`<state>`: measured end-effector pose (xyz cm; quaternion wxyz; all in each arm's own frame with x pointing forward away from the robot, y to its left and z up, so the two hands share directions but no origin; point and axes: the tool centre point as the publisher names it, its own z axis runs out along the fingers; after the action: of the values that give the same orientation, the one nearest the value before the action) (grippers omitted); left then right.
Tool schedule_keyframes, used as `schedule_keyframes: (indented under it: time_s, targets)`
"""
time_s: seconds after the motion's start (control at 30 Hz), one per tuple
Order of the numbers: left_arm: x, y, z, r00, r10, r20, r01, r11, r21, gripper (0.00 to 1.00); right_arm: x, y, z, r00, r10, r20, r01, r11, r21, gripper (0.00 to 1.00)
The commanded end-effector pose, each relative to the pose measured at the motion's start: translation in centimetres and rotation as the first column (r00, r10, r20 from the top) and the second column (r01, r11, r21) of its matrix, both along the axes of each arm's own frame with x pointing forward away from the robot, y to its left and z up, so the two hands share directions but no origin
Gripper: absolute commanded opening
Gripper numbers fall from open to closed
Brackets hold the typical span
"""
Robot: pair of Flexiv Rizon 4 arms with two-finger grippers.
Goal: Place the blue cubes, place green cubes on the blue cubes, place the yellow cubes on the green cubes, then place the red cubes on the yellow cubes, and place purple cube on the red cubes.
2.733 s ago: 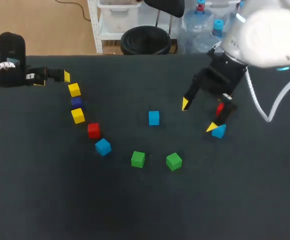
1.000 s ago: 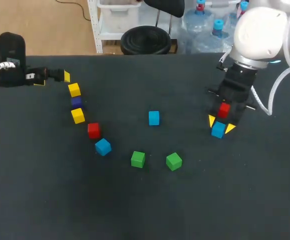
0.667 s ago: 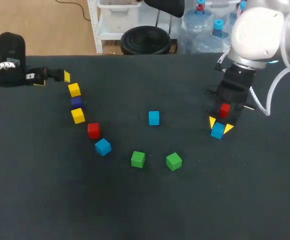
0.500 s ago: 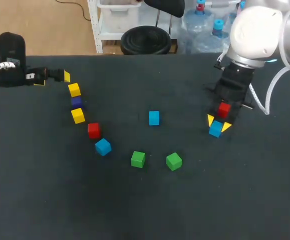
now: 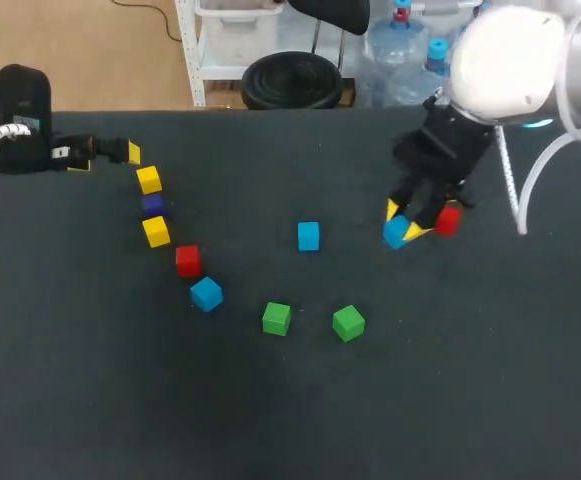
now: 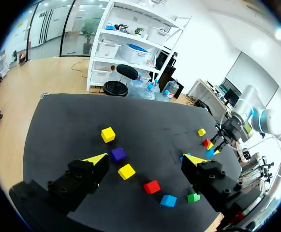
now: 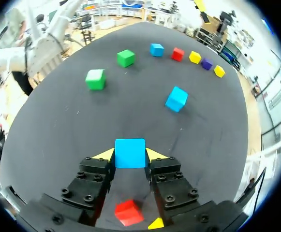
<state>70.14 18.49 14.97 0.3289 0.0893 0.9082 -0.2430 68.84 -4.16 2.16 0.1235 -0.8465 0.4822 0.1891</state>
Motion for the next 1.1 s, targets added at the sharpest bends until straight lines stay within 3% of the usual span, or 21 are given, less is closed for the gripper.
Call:
schedule_keyframes:
  time_s: [0.03, 0.3, 0.6, 1.1]
  targets:
    - [0.0, 0.0, 0.0, 1.000, 0.001, -0.001, -0.001, 1.000, 0.001, 1.00, -0.9, 1.7, -0.4, 0.996, -0.074, 0.059, 0.077, 0.996, -0.035, 0.00]
    - [0.0, 0.0, 0.0, 1.000, 0.001, -0.001, -0.001, 1.000, 0.001, 1.00, -0.3, 3.9, -0.8, 0.970, -0.243, 0.026, 0.244, 0.969, -0.045, 0.00]
    - [0.0, 0.0, 0.0, 1.000, 0.001, -0.001, -0.001, 1.000, 0.001, 1.00, 0.5, 5.3, -1.6, 0.916, -0.401, 0.000, 0.400, 0.913, -0.073, 0.00]
    - [0.0, 0.0, 0.0, 1.000, 0.001, -0.001, -0.001, 1.000, 0.001, 1.00, 0.8, 6.6, -1.6, 0.815, -0.578, 0.043, 0.579, 0.810, -0.093, 0.00]
